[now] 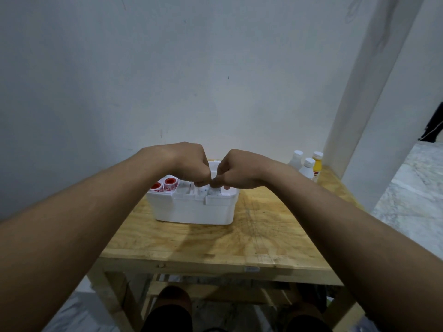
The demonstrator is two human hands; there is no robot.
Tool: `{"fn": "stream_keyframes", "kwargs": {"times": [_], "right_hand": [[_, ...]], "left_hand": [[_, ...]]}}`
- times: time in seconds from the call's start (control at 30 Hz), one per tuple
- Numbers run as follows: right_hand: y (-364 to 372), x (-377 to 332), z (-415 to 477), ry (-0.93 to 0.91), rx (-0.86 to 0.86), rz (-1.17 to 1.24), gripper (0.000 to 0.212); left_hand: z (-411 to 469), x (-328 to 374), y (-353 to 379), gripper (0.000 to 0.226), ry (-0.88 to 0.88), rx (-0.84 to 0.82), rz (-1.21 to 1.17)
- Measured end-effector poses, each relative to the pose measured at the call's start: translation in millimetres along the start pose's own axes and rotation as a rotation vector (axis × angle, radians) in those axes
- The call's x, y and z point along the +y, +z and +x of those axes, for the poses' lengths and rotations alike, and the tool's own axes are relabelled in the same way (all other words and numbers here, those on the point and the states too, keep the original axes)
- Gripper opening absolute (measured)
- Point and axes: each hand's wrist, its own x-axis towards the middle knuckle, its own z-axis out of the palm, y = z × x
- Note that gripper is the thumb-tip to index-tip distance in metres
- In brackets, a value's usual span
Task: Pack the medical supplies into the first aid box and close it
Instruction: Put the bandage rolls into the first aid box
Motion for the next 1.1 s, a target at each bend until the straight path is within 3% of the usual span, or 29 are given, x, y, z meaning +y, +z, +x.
{"fn": "stream_keyframes", "kwargs": {"times": [0.13, 0.43, 0.83, 1.1], "right_hand": [[0.4, 1.7, -0.5, -0.014, 0.001, -0.045, 0.017], [-6.4, 1.3, -3.4, -0.053, -0.009, -0.087, 0.021], [-5.6, -5.2, -5.3, 0.015, -0.021, -0.037, 0.027], [-6.7, -2.5, -2.1, 0.049, 0.001, -0.027, 0.03]], "left_hand": [[1.2, -2.0, 2.4, 0.053, -0.007, -0.005, -0.004], [-0.2, 1.1, 2.5, 0.05, -0.015, 0.019, -0.005], [0.1, 4.2, 3.6, 0.028, -0.027, 0.034, 0.007], [1.2, 4.3, 3.8, 0.03, -0.016, 0.039, 0.01]]}}
